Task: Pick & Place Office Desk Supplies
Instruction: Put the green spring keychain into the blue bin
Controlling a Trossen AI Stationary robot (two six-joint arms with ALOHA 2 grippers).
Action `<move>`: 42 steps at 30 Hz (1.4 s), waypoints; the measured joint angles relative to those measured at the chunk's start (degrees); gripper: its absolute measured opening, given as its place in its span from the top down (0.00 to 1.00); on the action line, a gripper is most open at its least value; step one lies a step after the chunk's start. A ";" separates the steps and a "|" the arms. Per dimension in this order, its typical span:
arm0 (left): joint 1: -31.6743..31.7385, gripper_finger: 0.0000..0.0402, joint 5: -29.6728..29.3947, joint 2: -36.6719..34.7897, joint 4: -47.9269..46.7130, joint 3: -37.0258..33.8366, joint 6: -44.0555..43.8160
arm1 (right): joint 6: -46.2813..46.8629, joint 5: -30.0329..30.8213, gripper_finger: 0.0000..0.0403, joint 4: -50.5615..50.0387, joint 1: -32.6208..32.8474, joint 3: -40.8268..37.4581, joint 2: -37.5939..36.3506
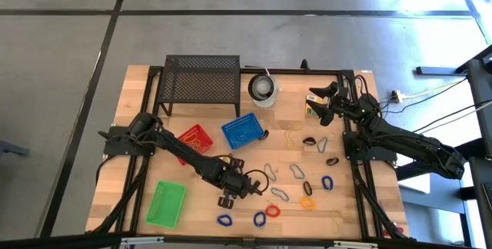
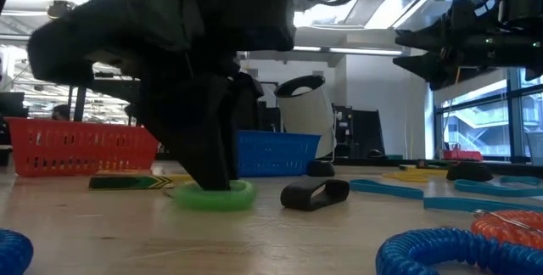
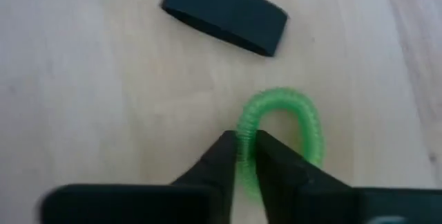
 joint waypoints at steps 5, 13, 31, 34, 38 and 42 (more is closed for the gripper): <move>-0.05 0.96 -6.29 -2.84 -1.47 1.02 1.13 | 6.94 -0.11 0.23 2.11 0.00 0.00 0.00; 1.30 0.98 -31.85 -11.87 -2.16 1.09 -0.52 | 8.00 -4.45 0.23 10.43 2.41 0.00 0.00; 15.85 0.97 -36.24 -12.48 -4.50 1.00 -17.97 | -3.11 4.49 0.23 8.56 22.95 7.66 5.44; 16.41 0.97 -36.05 -10.94 -7.10 1.00 -19.74 | -6.59 9.21 0.23 5.51 26.42 10.45 9.34; 16.84 0.97 -35.45 -9.26 -11.12 1.00 -23.35 | -9.86 11.82 0.23 2.58 29.87 13.89 15.17; 16.85 0.97 -34.59 -6.96 -13.49 1.00 -24.63 | -11.55 11.95 0.23 -0.20 32.44 17.02 20.96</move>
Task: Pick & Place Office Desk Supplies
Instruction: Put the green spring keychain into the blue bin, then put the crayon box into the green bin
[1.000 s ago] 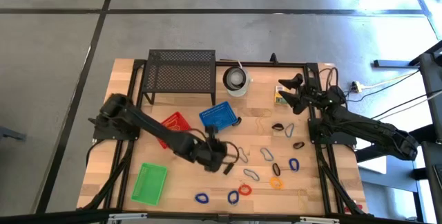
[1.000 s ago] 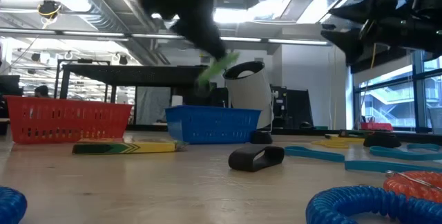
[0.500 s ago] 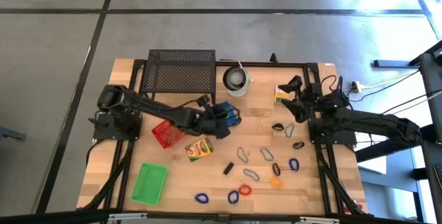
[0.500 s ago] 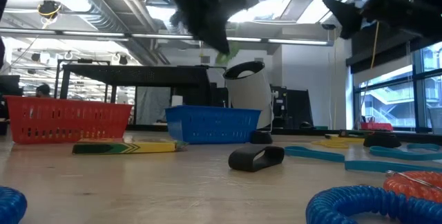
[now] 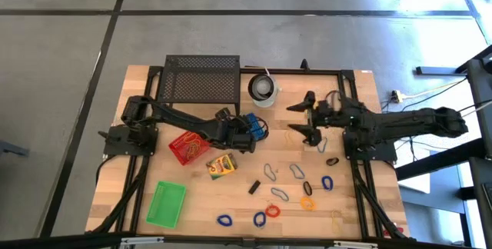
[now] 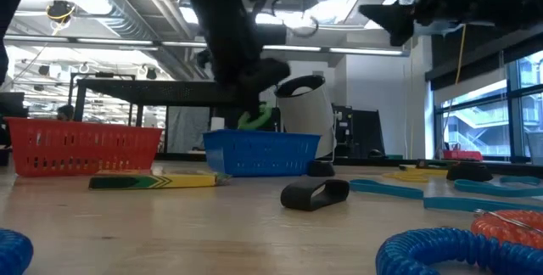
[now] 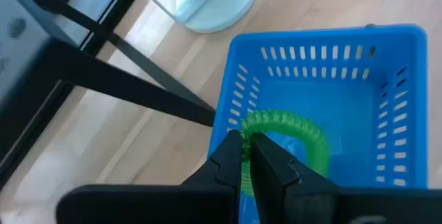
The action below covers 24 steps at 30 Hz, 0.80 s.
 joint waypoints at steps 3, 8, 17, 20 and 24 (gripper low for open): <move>-0.04 0.96 0.51 1.60 -0.25 0.02 -0.03 | -1.30 0.02 0.23 -3.32 1.29 2.95 3.77; -0.04 0.96 3.72 4.10 -0.61 0.00 0.10 | -3.97 0.69 0.23 -11.56 3.13 8.25 9.59; -0.04 0.86 4.07 3.37 -0.69 0.04 -0.94 | -7.61 7.91 0.23 -19.94 5.04 13.48 17.18; -0.04 0.78 5.06 2.24 -1.35 0.04 -1.13 | -7.61 7.93 0.23 -19.89 5.04 13.87 18.24; -0.27 0.68 7.75 -0.46 -2.46 0.04 -1.38 | -5.75 7.80 0.23 -19.90 5.04 13.88 18.25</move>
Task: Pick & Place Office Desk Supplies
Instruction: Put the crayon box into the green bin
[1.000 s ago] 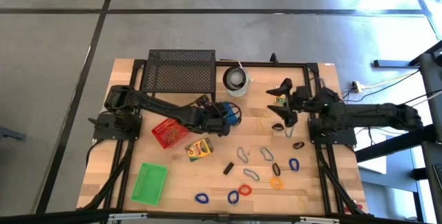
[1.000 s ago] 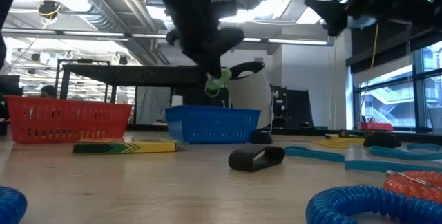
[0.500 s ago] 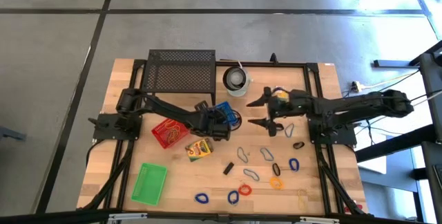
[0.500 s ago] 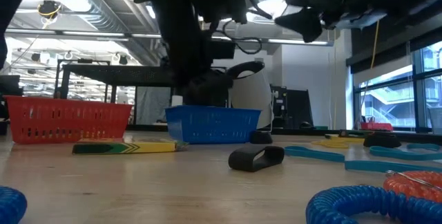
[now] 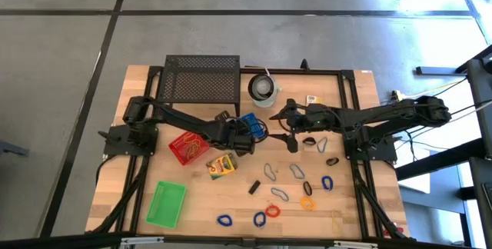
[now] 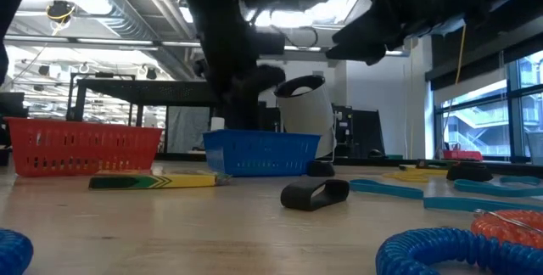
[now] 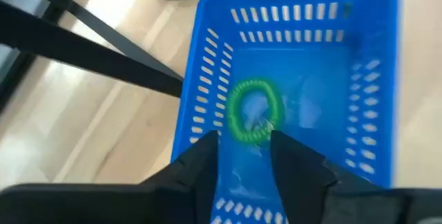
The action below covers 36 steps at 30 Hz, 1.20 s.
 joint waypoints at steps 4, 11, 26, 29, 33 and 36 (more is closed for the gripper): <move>-1.42 0.63 5.40 -3.75 -1.36 0.00 -0.60 | 4.01 -0.31 0.23 0.27 0.00 0.00 0.00; -9.19 0.62 10.03 -9.46 -7.96 0.02 -5.26 | 6.96 -7.59 0.23 9.68 0.28 0.00 4.87; -24.76 0.64 7.40 -9.59 -0.57 -15.58 -27.57 | 21.27 8.95 0.23 -10.54 8.15 20.81 24.37; -25.83 0.66 7.34 -9.59 3.04 -18.78 -29.90 | 23.42 11.75 0.23 -14.80 9.42 24.46 28.06; -26.61 0.68 7.07 -9.59 4.10 -22.01 -33.62 | 28.32 11.20 0.23 -14.67 10.05 26.16 31.52; -27.00 0.69 6.93 -9.50 4.34 -24.15 -36.26 | 32.92 10.19 0.23 -14.86 10.08 26.16 33.74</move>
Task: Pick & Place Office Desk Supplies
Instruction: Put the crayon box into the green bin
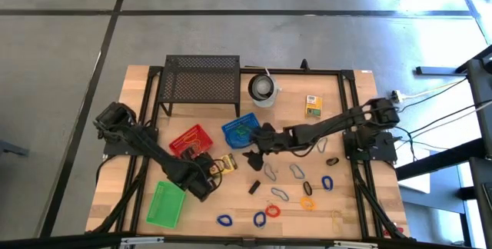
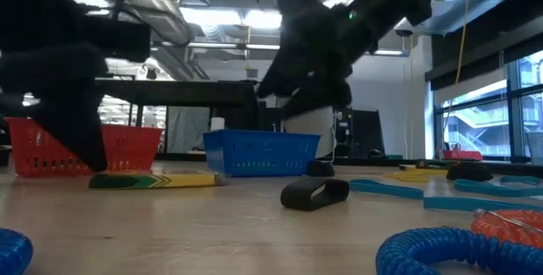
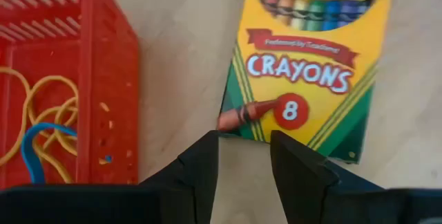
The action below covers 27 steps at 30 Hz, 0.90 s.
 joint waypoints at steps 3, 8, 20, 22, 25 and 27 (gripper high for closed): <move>-0.39 0.71 -0.82 0.00 2.19 -1.48 -0.72 | 4.00 -0.04 0.23 0.09 -0.02 0.00 2.29; -0.63 0.72 -2.45 0.05 5.49 -2.45 2.39 | 7.31 -2.74 0.23 0.78 -0.04 -0.04 5.48; -0.57 0.72 -3.16 0.17 6.02 -2.47 4.70 | 7.57 -4.53 0.23 2.44 0.29 -0.03 6.15; -0.57 0.72 -3.08 0.20 6.02 -2.47 4.77 | 8.87 -6.56 0.23 2.40 0.60 -0.04 6.15; -0.57 0.73 -3.03 0.20 6.02 -2.47 4.82 | 11.13 -7.23 0.23 2.62 1.82 -0.04 6.16; -0.57 0.73 -3.03 0.20 6.02 -2.49 4.83 | 12.27 -5.91 0.23 2.87 2.60 -0.04 6.17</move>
